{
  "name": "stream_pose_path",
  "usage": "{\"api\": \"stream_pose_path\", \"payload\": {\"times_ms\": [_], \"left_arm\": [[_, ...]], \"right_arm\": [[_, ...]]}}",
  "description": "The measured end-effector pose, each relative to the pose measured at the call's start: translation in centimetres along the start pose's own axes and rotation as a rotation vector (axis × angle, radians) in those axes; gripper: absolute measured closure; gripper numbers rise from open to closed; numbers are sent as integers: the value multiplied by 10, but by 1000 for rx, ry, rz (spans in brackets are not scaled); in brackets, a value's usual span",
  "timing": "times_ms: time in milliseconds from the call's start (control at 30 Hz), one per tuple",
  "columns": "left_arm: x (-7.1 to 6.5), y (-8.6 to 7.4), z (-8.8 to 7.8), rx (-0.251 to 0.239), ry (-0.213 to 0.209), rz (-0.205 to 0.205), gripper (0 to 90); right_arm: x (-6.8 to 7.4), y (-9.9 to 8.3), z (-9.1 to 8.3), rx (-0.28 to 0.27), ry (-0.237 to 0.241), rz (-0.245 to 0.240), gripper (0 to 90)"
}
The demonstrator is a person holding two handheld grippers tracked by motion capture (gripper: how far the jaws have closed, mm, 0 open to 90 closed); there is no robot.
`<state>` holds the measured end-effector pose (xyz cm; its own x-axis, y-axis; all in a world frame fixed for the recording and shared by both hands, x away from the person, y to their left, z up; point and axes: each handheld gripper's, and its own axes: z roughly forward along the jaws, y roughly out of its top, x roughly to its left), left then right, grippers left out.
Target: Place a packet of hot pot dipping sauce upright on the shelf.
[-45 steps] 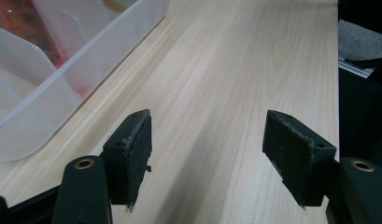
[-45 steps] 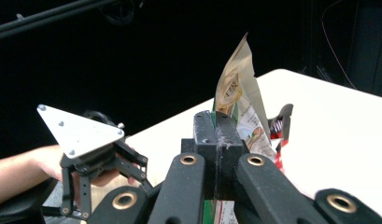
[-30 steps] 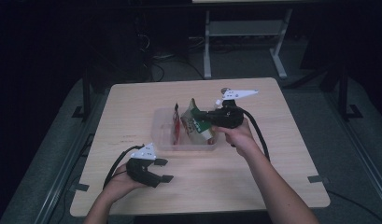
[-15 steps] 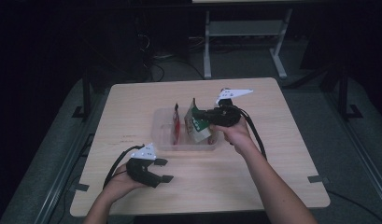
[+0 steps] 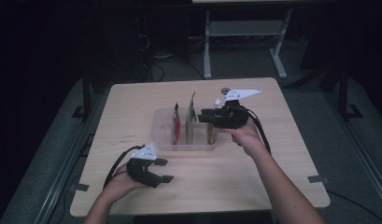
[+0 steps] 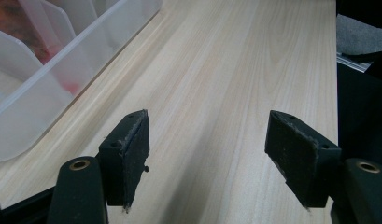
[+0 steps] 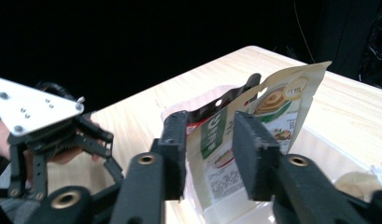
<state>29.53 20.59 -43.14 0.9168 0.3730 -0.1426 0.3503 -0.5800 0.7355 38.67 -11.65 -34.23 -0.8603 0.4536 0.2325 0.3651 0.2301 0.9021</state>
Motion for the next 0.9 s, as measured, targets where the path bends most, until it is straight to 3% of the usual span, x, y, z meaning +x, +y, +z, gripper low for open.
{"api": "stream_pose_path", "payload": {"times_ms": [233,467,900], "left_arm": [[0,0,-3,6,8,-6,299],[0,0,-7,8,23,-17,292],[-1,-3,-12,21,47,-26,273]], "right_arm": [[12,0,-12,46,-7,-41,521],[22,-8,-25,79,-15,-67,465],[35,-32,-46,78,-32,-92,429]]}}
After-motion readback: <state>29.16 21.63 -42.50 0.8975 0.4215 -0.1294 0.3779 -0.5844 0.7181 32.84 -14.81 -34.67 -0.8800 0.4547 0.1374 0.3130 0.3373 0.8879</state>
